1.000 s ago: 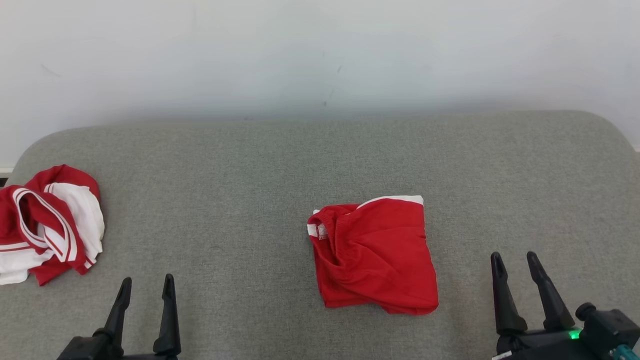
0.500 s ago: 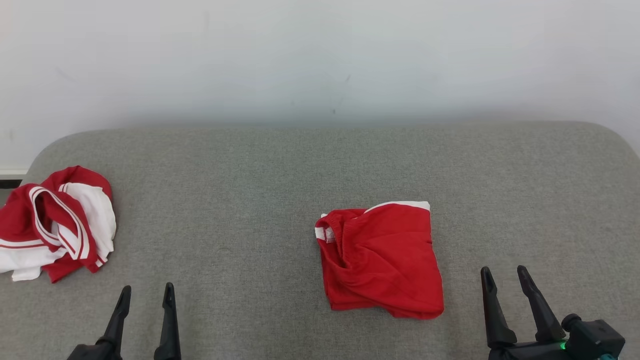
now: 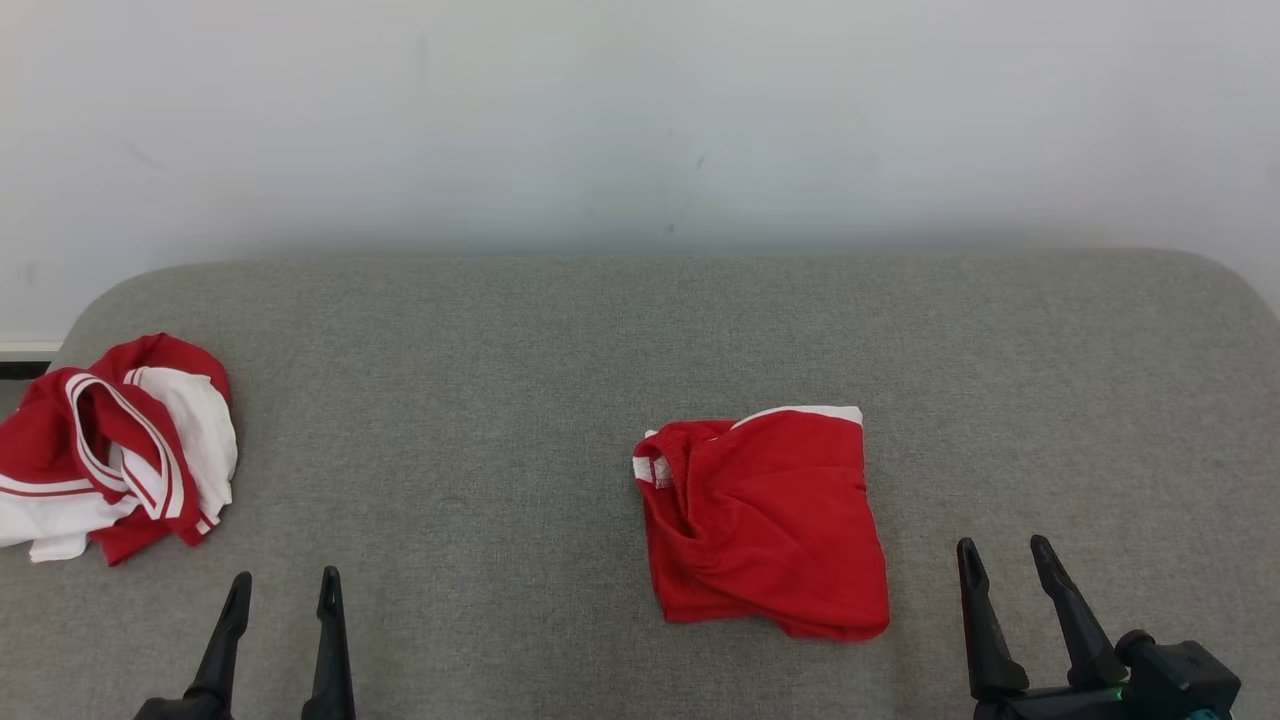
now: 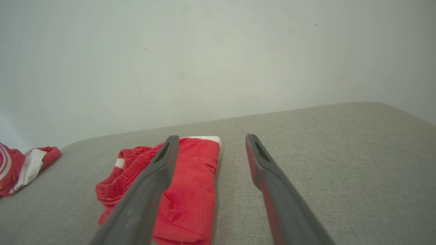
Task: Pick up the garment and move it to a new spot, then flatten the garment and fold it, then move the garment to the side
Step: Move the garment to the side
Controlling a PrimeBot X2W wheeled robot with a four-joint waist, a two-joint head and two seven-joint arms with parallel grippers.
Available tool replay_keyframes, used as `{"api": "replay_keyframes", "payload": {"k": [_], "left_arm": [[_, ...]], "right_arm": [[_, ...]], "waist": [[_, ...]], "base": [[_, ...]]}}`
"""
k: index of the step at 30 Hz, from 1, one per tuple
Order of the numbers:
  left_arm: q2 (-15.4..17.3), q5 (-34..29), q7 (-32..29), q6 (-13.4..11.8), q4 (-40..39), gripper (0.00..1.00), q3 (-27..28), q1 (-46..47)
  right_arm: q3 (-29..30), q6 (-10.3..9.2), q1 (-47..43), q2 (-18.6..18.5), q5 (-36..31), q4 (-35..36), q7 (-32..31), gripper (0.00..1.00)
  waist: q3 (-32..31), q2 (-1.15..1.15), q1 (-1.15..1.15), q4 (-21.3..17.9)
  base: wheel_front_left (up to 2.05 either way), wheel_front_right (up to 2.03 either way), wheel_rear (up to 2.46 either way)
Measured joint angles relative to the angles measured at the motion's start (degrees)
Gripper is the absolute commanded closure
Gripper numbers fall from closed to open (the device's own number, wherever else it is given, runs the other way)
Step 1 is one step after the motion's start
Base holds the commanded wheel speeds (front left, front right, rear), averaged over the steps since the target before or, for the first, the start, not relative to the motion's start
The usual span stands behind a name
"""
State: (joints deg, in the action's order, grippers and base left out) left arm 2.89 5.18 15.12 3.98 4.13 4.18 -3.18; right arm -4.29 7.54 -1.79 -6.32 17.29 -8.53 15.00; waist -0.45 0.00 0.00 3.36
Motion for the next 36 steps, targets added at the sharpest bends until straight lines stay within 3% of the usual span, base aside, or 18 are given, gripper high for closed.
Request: {"api": "replay_keyframes", "payload": {"k": [24, 36], "left_arm": [[0.00, -0.57, 0.00, -0.45, -1.29, 0.00, -0.27, -1.16], [0.00, 0.19, 0.00, -0.94, -0.87, 0.00, -2.59, 0.06]], "right_arm": [[0.18, 0.00, -0.05, -0.01, -0.16, -1.56, 0.00, 0.00], [-3.92, 0.00, 9.85, -3.55, 0.97, -10.96, -2.88, 0.00]], "waist": [[0.00, 0.00, 0.00, 0.68], [2.12, 0.00, 0.00, 2.70]], "base": [[0.00, 0.00, 0.00], [0.00, 0.00, 0.00]]}}
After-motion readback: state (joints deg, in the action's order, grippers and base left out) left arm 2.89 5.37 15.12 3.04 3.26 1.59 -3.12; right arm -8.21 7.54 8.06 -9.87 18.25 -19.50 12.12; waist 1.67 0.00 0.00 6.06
